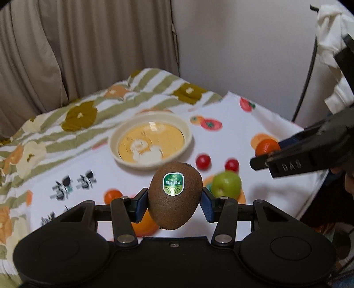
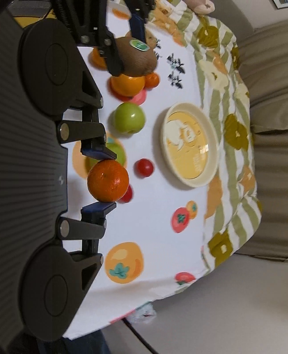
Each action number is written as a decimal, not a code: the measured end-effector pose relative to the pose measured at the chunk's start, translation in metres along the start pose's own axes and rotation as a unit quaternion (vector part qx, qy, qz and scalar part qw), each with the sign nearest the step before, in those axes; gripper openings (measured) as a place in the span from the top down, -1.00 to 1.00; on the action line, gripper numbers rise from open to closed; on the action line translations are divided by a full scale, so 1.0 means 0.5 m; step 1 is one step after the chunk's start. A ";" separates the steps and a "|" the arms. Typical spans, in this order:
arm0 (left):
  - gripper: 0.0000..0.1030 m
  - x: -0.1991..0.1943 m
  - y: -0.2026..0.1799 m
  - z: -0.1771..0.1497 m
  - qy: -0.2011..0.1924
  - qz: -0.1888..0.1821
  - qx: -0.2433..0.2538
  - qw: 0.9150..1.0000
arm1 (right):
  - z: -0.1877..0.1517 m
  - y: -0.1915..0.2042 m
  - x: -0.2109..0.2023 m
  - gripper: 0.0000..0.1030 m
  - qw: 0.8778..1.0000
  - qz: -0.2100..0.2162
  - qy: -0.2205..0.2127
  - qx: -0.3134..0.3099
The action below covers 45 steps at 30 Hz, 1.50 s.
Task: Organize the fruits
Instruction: 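Carry the kiwi and tangerine to the duck bowl and release both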
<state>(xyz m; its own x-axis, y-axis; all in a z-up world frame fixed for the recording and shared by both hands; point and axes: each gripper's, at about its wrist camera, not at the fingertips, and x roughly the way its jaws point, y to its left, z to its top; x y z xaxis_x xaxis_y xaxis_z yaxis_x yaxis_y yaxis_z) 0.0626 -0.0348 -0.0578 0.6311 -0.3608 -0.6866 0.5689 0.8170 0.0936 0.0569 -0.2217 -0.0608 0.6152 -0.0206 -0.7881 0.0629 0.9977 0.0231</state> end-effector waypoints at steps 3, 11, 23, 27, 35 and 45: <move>-0.04 0.000 0.010 0.033 -0.011 0.011 -0.004 1.000 | 0.033 -0.001 -0.017 -0.06 1.000 0.010 -0.011 -0.011; -0.04 0.032 0.044 0.115 -0.025 0.054 -0.037 0.998 | 0.149 -0.008 -0.001 -0.06 0.995 0.064 -0.037 -0.069; -0.04 0.174 0.093 0.224 0.000 0.105 -0.078 0.991 | 0.331 -0.039 0.127 -0.06 0.984 0.115 -0.051 -0.124; -0.04 0.240 0.100 0.250 0.011 0.114 -0.077 0.990 | 0.376 -0.045 0.193 -0.06 0.981 0.126 -0.046 -0.139; -0.04 0.377 0.126 0.263 0.046 0.124 -0.084 0.988 | 0.420 -0.052 0.345 -0.06 0.977 0.143 -0.015 -0.158; -0.04 0.495 0.143 0.249 0.095 0.138 -0.092 0.982 | 0.431 -0.048 0.442 -0.06 0.973 0.158 0.013 -0.169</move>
<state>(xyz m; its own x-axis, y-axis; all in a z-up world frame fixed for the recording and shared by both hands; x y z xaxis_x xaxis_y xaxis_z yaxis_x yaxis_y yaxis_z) 0.3249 -0.1219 -0.1313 0.6290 -0.0385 -0.7764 0.2746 0.9454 0.1756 0.3607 -0.2641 -0.1031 0.5417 0.2868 -0.7901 -0.3899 0.9185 0.0661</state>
